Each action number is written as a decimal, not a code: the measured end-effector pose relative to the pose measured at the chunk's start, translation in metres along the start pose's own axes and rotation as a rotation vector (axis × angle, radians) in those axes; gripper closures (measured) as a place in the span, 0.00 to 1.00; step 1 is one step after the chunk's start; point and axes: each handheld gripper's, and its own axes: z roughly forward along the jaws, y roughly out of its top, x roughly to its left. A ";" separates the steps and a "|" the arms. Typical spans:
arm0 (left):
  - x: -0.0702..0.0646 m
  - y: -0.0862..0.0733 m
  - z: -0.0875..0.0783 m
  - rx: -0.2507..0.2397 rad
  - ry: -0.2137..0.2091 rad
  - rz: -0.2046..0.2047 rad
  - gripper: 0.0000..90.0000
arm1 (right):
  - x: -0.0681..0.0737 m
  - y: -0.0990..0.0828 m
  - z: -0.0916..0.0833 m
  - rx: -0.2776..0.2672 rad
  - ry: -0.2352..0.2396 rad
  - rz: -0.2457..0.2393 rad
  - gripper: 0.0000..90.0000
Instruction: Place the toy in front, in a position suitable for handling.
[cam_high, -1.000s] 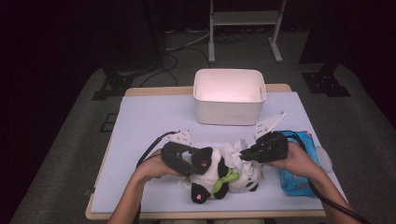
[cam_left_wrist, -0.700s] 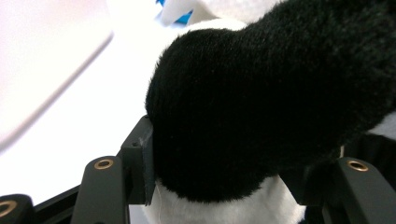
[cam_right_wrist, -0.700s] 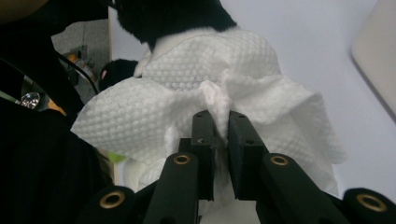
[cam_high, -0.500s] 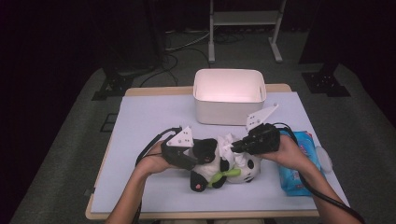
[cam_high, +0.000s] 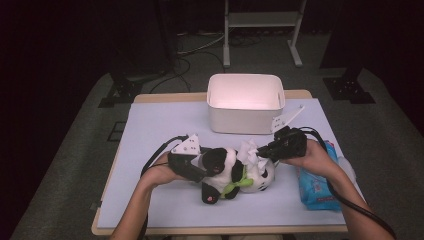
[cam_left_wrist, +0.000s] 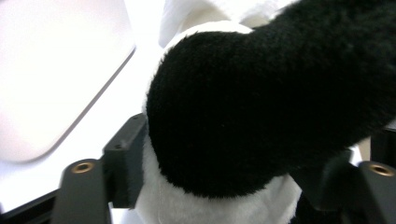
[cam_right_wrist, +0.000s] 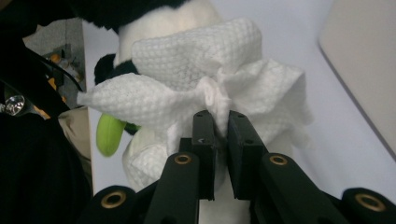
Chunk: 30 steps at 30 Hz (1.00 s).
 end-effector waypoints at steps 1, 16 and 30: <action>0.001 -0.001 0.000 0.004 -0.003 -0.018 0.29 | 0.002 -0.001 0.000 0.004 -0.001 0.003 0.91; -0.001 -0.003 -0.005 0.050 -0.058 -0.067 0.19 | 0.015 -0.013 0.002 0.030 0.013 -0.020 0.91; -0.006 -0.008 -0.020 0.053 -0.070 -0.052 0.19 | 0.018 -0.016 0.002 0.020 0.028 -0.021 0.91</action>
